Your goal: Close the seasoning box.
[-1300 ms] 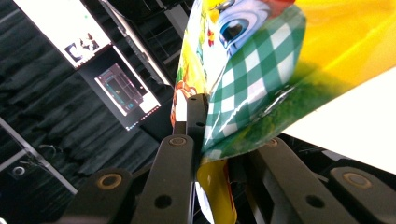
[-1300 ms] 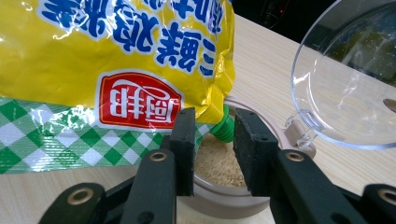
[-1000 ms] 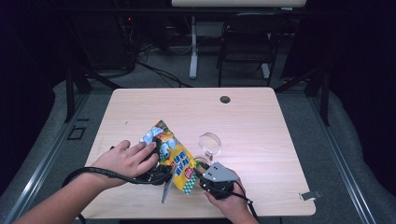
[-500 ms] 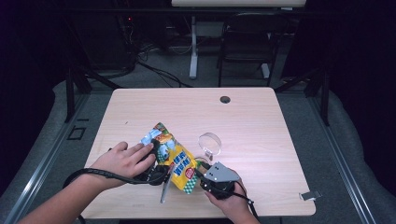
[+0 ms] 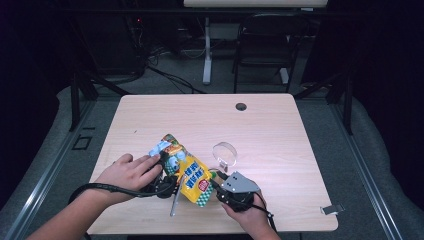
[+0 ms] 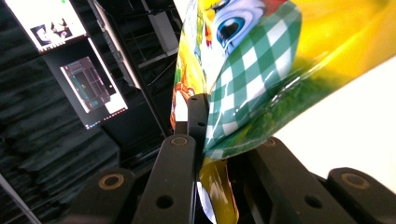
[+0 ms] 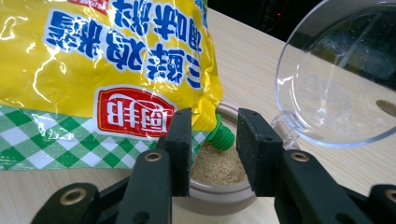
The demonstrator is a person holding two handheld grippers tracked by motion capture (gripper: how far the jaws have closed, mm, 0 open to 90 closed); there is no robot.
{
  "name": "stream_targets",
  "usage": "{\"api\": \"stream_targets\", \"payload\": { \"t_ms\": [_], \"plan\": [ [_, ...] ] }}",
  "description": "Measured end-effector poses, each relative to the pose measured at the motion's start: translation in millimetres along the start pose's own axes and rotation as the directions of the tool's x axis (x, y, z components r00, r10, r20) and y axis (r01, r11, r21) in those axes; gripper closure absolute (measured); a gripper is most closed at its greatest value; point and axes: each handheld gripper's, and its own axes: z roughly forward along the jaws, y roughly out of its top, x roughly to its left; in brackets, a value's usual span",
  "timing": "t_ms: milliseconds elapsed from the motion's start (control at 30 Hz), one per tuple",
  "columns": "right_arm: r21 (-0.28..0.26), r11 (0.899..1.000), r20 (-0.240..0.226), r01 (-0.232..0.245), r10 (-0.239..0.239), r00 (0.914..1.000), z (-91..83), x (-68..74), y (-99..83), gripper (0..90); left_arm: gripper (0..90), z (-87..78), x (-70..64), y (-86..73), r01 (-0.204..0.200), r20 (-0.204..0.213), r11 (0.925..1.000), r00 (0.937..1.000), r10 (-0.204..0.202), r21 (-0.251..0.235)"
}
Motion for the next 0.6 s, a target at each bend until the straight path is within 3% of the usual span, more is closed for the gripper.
{"api": "stream_targets", "payload": {
  "t_ms": [300, 367, 500, 600],
  "plan": [
    [-0.005, 1.0, 0.01, -0.008, 0.008, 0.9999, -2.6, -3.6, 0.1, 66.1, 84.4, 3.2, -3.5, -2.8, 0.061, 0.028, 0.998, 0.9978, -0.061, -0.018],
    [-0.01, 1.0, 0.011, -0.014, 0.014, 0.9998, -3.5, -6.0, -0.1, 66.1, 84.4, 5.3, -6.2, -5.5, 0.103, 0.044, 0.9941, 0.9939, -0.101, -0.033],
    [-0.008, 1.0, 0.016, -0.016, 0.016, 0.9998, -4.3, -7.6, -0.3, 66.0, 84.4, 6.4, -7.4, -7.0, 0.132, 0.06, 0.9904, 0.9897, -0.13, -0.039],
    [-0.005, 1.0, 0.015, -0.014, 0.015, 0.9998, -4.8, -8.2, -0.2, 66.0, 84.4, 8.0, -9.7, -9.2, 0.18, 0.09, 0.9826, 0.9803, -0.176, -0.044]
  ]
}}
